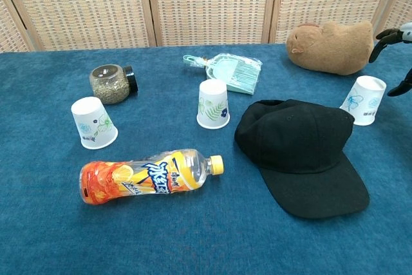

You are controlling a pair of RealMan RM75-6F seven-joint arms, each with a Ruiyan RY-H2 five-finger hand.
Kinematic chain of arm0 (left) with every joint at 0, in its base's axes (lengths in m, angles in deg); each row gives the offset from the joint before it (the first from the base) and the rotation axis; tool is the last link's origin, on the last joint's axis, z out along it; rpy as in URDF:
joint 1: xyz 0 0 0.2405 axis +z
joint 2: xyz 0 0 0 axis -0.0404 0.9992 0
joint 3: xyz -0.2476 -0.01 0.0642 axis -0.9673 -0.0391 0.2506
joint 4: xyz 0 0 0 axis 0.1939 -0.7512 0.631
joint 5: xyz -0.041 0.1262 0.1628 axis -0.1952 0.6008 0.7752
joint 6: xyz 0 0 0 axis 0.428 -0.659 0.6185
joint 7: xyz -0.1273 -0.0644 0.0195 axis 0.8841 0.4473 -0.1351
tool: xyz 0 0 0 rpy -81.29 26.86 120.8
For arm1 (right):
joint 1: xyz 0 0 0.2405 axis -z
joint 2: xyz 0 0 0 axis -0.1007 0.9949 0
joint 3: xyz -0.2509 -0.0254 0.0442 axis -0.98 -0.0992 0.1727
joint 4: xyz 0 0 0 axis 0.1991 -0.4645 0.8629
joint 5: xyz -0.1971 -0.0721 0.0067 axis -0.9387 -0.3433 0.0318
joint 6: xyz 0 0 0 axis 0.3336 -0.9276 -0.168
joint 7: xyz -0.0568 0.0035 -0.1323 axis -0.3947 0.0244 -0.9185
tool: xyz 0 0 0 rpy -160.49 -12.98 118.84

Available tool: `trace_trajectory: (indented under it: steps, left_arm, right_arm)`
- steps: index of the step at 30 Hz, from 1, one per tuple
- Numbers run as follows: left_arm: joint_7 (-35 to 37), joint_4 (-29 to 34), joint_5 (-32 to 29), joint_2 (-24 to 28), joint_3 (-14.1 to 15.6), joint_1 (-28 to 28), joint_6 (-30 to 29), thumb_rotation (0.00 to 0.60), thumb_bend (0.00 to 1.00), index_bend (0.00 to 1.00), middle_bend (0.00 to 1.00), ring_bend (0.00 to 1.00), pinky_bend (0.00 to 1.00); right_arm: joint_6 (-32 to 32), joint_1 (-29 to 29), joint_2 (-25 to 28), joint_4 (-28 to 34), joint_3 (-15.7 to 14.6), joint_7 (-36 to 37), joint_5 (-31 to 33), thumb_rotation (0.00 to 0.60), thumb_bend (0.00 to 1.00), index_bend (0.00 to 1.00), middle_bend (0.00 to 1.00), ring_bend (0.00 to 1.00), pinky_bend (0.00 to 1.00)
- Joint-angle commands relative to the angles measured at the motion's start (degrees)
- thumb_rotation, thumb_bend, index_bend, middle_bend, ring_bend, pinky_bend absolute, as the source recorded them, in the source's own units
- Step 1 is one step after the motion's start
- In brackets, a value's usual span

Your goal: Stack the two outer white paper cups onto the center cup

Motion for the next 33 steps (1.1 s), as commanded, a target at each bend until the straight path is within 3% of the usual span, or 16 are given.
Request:
trace_trajectory:
  steps: [1,9,21,27,33]
  left_arm:
    - [-0.22,-0.05,-0.15,-0.11,-0.03,-0.08,0.14,0.6,0.03,0.0,0.0,0.0,0.0]
    - [-0.67,-0.2,-0.57,-0.32,-0.21,-0.18,0.22,0.6,0.03,0.0,0.0,0.0,0.0]
    - [-0.32,-0.55,-1.23,-0.38,-0.52,-0.38,0.53,0.6,0.03,0.0,0.0,0.0,0.0]
    - [-0.04,-0.73,-1.37,-0.4,-0.42,-0.49,0.87,0.6,0.03,0.0,0.0,0.0,0.0]
    - [0.37,-0.78,-1.36,-0.29,-0.37,-0.49,0.89,0.6,0.03,0.0,0.0,0.0,0.0]
  right_arm:
    - [0.91,-0.83,-1.0,-1.61,-0.22,0.04,0.52,0.6,0.22,0.35,0.0,0.0,0.0]
    - [3.6,-2.32,-3.54,-6.89,-0.79,1.02,1.43,0.6,0.22,0.37,0.0,0.0,0.01]
    - [4.73,-4.02,-7.56,-12.23,-0.94,3.33,0.28,0.6,0.25,0.5,0.08,0.02,0.06]
    - [2.77,-4.19,-7.54,-11.58,-0.52,3.45,-0.65,0.6,0.26,0.52,0.1,0.04,0.07]
    - [-0.23,-3.75,-4.15,-6.21,0.96,3.73,-1.32,0.6,0.26,0.52,0.1,0.05,0.07]
